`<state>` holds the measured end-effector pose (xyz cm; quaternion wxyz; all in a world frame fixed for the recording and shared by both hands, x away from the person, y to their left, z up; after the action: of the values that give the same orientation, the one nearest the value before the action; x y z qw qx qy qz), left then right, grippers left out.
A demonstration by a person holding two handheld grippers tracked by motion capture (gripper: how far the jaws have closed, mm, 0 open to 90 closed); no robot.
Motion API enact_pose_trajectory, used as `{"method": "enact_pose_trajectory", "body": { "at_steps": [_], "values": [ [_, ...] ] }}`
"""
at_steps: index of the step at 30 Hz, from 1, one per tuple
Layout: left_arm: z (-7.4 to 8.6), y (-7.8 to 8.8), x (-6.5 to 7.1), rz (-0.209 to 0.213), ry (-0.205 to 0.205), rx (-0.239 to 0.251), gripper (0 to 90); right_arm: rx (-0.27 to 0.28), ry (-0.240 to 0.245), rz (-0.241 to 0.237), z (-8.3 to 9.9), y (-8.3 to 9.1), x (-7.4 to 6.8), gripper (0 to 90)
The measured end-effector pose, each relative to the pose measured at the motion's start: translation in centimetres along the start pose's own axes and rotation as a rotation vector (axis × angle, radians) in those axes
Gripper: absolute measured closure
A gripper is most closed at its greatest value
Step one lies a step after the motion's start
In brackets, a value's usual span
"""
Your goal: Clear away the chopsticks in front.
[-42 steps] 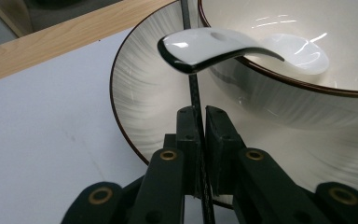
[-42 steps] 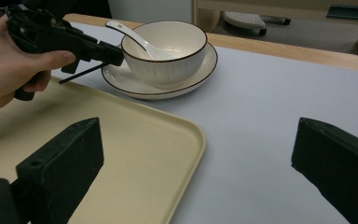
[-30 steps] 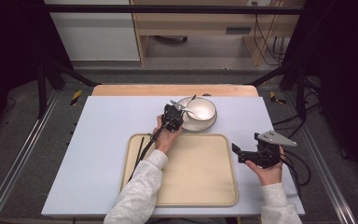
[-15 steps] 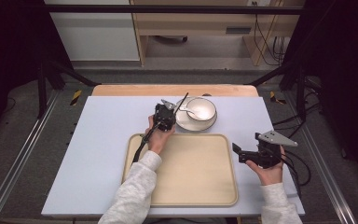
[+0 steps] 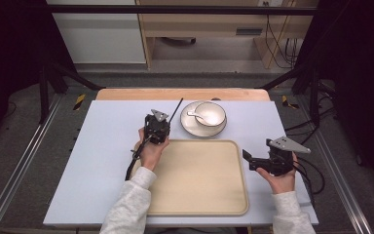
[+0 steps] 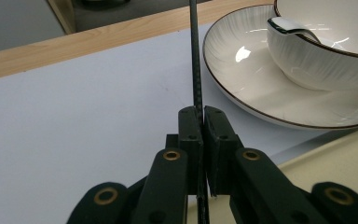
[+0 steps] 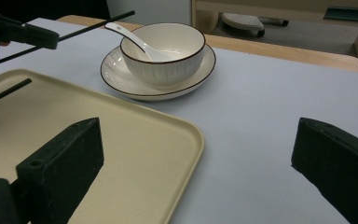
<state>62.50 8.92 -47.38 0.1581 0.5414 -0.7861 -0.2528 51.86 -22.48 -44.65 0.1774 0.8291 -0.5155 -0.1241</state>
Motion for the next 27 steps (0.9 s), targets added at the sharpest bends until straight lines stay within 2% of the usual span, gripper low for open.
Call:
{"method": "enact_pose_trajectory", "body": {
  "at_steps": [6, 13, 19, 24, 27],
  "values": [
    [0.1, 2.8, -0.6, -0.013, 0.026, 0.043, 85.7, -0.001, 0.003, 0.002, 0.0, 0.0, 0.0, 2.7],
    [1.3, 5.7, -0.4, -0.023, 0.023, 0.077, 85.7, -0.001, 0.002, 0.002, 0.0, 0.1, 0.0, 2.7],
    [2.6, 7.3, 0.2, 0.001, 0.039, 0.096, 85.7, -0.004, 0.005, 0.001, 0.0, 0.0, -0.1, 2.7],
    [3.9, 8.6, 0.5, -0.022, 0.045, 0.109, 85.7, -0.003, 0.003, 0.002, 0.0, 0.1, -0.1, 2.7],
    [4.4, 9.2, 0.6, -0.014, 0.06, 0.117, 85.7, 0.0, 0.0, 0.001, 0.0, 0.1, -0.1, 2.7]
  ]
}}
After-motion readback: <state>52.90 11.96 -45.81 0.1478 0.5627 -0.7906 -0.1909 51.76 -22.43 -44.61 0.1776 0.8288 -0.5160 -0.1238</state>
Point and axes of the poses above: each handheld gripper's, and its own axes: y roughly backward along the jaws, z roughly out of its underside, x roughly to its right, the point moved 8 cm from there along -y, roughly forward along the jaws, and after that the axes turned 2 degrees about y, right-handed, at the moved point
